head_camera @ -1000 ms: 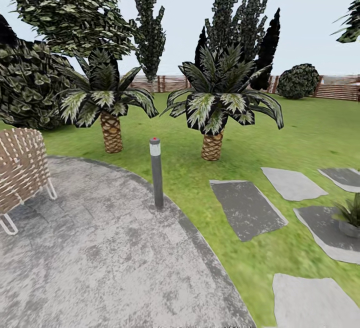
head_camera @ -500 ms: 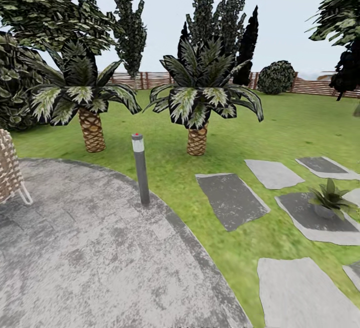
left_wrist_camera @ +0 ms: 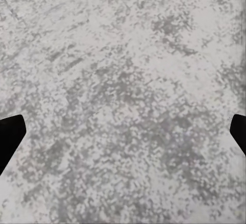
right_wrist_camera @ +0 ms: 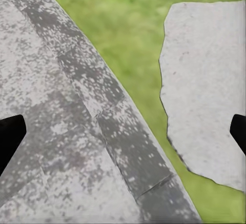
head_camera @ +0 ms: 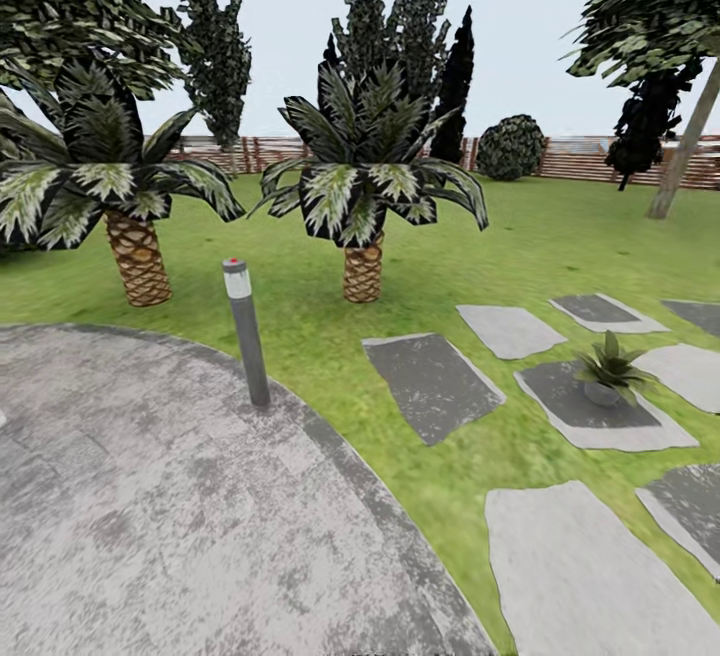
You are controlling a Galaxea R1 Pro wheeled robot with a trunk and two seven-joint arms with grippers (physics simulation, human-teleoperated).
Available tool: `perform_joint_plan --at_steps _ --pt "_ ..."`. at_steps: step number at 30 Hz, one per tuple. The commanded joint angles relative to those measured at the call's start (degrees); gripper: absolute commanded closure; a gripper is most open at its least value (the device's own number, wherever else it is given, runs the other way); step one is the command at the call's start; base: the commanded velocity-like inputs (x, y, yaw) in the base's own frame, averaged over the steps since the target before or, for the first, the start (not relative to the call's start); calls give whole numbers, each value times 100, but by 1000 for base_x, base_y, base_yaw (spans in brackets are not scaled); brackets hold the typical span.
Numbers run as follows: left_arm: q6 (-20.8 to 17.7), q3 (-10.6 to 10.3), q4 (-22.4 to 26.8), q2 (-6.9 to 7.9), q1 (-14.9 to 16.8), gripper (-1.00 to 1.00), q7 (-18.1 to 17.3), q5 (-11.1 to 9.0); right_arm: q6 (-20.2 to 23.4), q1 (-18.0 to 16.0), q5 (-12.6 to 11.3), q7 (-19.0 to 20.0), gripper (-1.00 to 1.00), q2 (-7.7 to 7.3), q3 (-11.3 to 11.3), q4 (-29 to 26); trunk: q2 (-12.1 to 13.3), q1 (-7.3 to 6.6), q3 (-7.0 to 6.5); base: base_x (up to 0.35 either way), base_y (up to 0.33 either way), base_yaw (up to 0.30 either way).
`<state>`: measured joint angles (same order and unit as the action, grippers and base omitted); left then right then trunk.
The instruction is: Pick up the pesticide atomizer in the garden and spray insectifuge to fully cover both potted plants in the garden.
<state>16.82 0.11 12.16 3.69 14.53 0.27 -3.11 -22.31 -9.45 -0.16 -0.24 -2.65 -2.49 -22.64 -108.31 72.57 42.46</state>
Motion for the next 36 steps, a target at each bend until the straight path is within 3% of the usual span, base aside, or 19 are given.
perform_joint_plan --at_steps 1,36 --pt "16 -3 -3 0 4 -100 0 -32 -19 -5 -1 -2 -100 1 -6 5 -44 22 30 0 0 -227" --pt "17 -3 -3 0 6 -100 0 -23 -19 -5 2 -2 -100 1 -6 7 -1448 790 884 0 0 -225"
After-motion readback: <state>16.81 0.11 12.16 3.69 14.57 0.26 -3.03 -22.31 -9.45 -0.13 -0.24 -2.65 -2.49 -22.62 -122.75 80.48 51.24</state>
